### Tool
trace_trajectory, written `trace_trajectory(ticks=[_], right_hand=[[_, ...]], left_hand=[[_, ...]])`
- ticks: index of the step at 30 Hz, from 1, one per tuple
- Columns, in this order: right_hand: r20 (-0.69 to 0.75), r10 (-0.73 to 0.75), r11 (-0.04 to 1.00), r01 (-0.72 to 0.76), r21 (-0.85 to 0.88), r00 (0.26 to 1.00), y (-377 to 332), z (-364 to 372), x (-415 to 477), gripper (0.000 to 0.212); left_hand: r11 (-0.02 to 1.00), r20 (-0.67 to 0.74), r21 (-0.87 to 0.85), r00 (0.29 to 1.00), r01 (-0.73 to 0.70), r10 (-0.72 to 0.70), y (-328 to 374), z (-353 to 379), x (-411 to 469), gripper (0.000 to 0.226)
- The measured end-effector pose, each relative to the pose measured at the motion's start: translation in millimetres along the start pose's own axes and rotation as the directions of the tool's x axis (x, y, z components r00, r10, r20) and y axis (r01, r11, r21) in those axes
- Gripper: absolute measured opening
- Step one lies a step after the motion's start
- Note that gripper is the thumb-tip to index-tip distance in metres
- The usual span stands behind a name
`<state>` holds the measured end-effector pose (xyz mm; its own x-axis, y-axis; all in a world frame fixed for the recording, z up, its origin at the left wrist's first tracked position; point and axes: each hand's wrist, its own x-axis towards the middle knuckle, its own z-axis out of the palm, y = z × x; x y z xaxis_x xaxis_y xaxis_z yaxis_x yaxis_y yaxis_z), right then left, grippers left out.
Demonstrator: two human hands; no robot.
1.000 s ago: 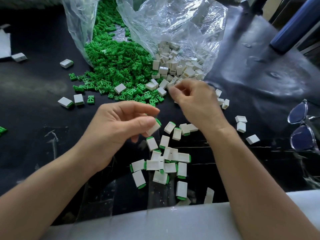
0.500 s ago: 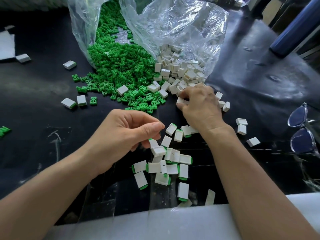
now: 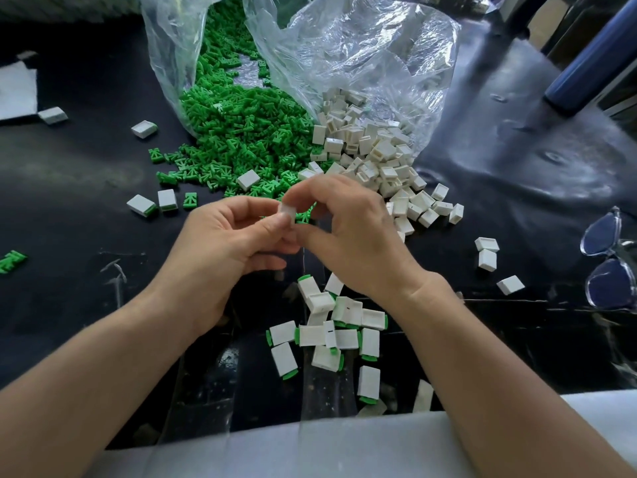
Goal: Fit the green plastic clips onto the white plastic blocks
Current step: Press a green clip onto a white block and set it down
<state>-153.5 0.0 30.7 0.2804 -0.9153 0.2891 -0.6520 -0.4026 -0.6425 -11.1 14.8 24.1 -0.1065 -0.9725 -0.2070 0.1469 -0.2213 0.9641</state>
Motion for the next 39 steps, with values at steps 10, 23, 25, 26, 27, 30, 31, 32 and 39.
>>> trace_trajectory(ticks=[10, 23, 25, 26, 27, 30, 31, 32, 39], right_hand=[[-0.034, 0.209, 0.969, -0.212, -0.125, 0.977, 16, -3, 7, 0.021], [0.086, 0.233, 0.929, -0.196, -0.315, 0.969, 23, 9, 10, 0.016], [0.082, 0.243, 0.935, -0.210, -0.287, 0.967, 23, 8, 10, 0.017], [0.084, 0.249, 0.936, -0.217, -0.279, 0.965, 22, 8, 10, 0.019], [0.092, 0.258, 0.934, -0.224, -0.277, 0.962, 23, 7, 10, 0.021], [0.126, 0.300, 0.918, -0.250, -0.307, 0.946, 24, 6, 10, 0.024], [0.134, 0.311, 0.914, -0.258, -0.314, 0.941, 25, 5, 11, 0.024], [0.140, 0.319, 0.912, -0.263, -0.315, 0.937, 25, 4, 11, 0.022], [0.107, 0.265, 0.935, -0.228, -0.273, 0.958, 25, -4, 8, 0.010]], left_hand=[[1.000, 0.003, 0.021, 1.000, -0.015, 0.015, -4, 0, 1, 0.017], [0.999, 0.017, 0.054, 1.000, -0.004, 0.003, 1, -1, -2, 0.020], [0.998, 0.018, 0.055, 1.000, 0.008, -0.009, 1, 0, -2, 0.015], [0.998, 0.019, 0.054, 1.000, 0.013, -0.014, 1, -1, -2, 0.013], [0.999, 0.017, 0.052, 1.000, 0.016, -0.017, 1, -1, -2, 0.014], [0.998, 0.007, 0.057, 1.000, 0.010, -0.010, 1, -1, -1, 0.015], [0.998, 0.003, 0.055, 1.000, 0.004, -0.004, 1, -1, -1, 0.015], [0.999, 0.000, 0.046, 1.000, -0.001, 0.001, 1, -1, 0, 0.017], [1.000, 0.031, -0.022, 0.999, -0.014, 0.014, -1, -1, 0, 0.014]])
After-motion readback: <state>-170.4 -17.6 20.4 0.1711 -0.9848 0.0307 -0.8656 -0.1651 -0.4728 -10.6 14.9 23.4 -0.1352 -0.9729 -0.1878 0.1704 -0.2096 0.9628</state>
